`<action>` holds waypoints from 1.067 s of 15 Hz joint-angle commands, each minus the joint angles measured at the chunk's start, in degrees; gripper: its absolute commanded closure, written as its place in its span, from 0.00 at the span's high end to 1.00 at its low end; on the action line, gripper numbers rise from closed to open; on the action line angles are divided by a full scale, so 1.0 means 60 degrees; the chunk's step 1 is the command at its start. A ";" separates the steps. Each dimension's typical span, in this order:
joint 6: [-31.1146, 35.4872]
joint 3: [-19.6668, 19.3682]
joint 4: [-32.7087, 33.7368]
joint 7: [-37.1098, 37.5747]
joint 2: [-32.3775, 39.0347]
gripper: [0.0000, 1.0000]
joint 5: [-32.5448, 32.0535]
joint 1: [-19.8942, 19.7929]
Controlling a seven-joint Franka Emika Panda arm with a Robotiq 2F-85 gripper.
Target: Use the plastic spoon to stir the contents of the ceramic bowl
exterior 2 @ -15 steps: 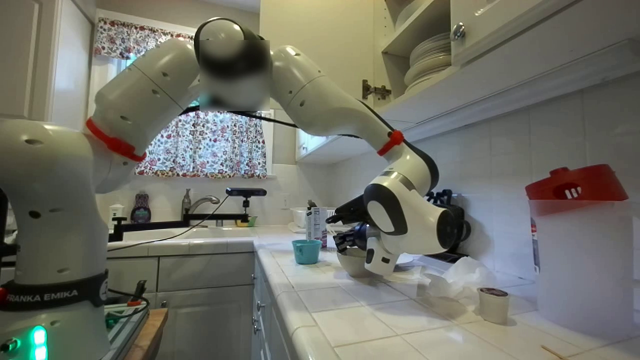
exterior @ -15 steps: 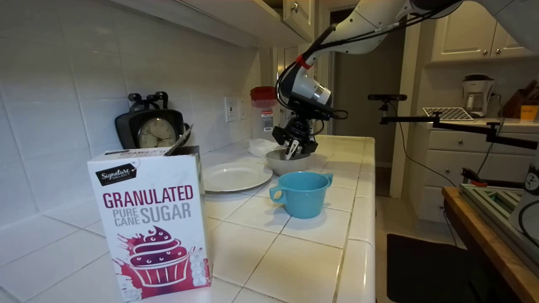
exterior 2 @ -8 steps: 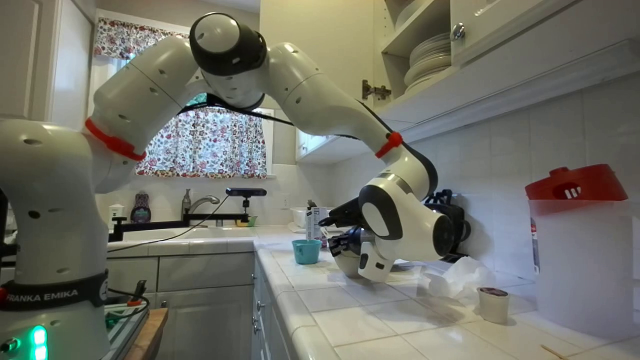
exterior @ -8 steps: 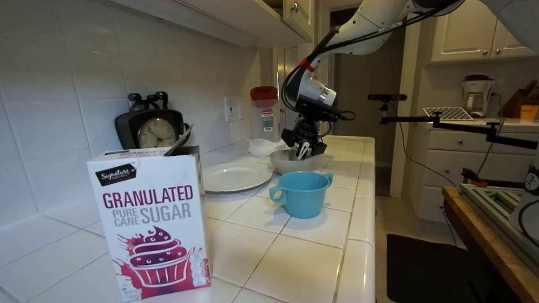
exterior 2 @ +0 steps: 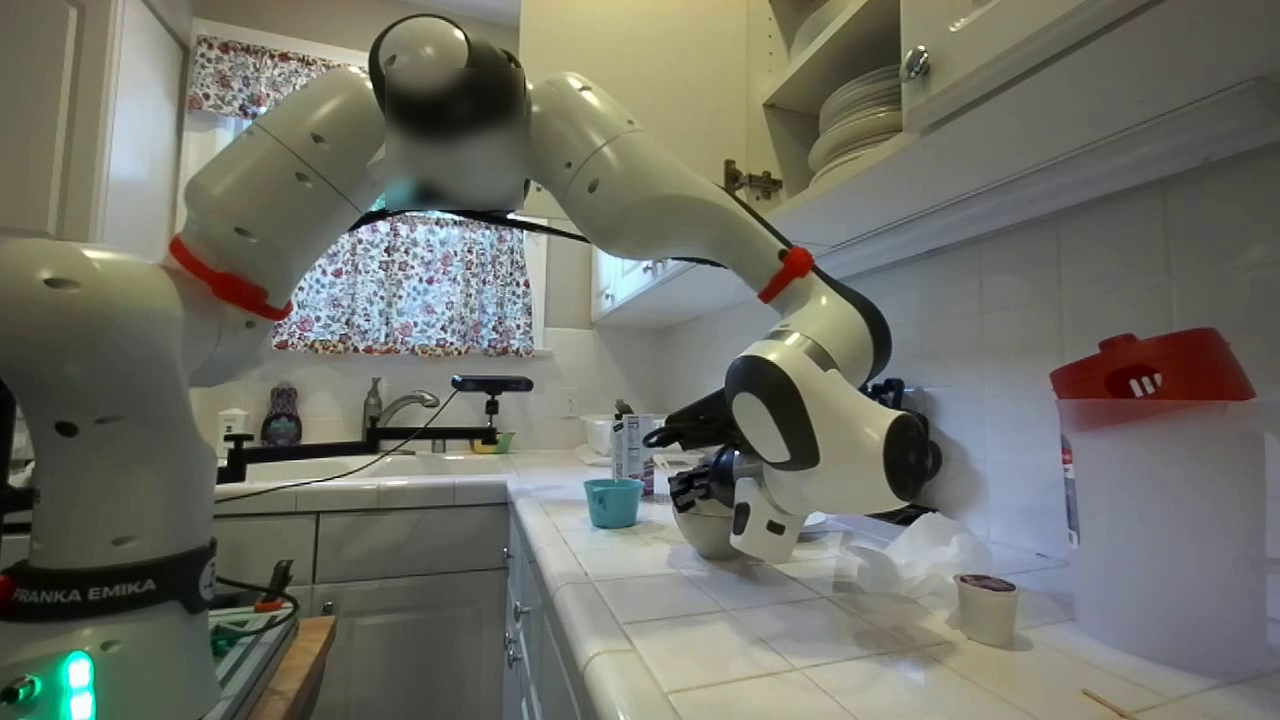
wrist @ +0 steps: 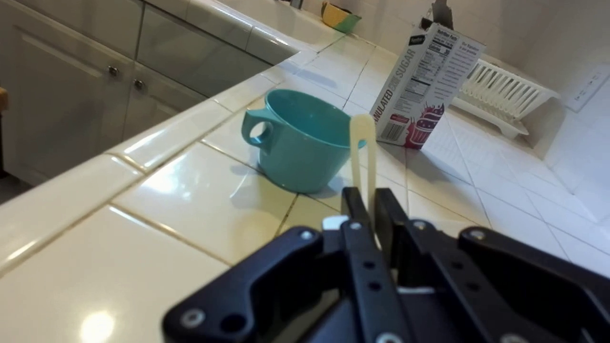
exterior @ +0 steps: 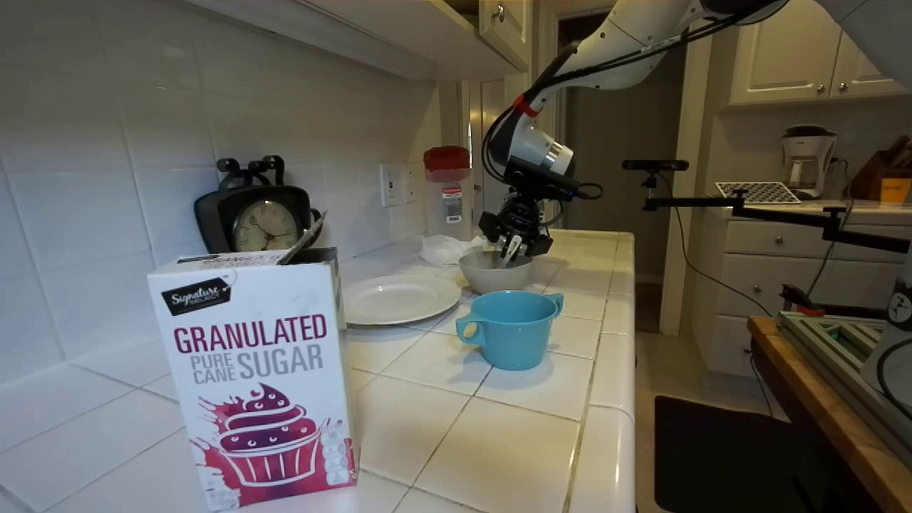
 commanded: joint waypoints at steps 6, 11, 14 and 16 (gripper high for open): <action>0.0126 0.0054 0.0244 -0.0125 -0.0282 0.03 -0.0538 0.0019; 0.0564 0.0154 0.0214 -0.0202 -0.0300 0.03 -0.0952 0.0244; 0.0735 0.0206 0.0235 -0.0184 -0.0351 0.03 -0.1326 0.0363; 0.0815 0.0223 0.0221 -0.0186 -0.0427 0.37 -0.1563 0.0413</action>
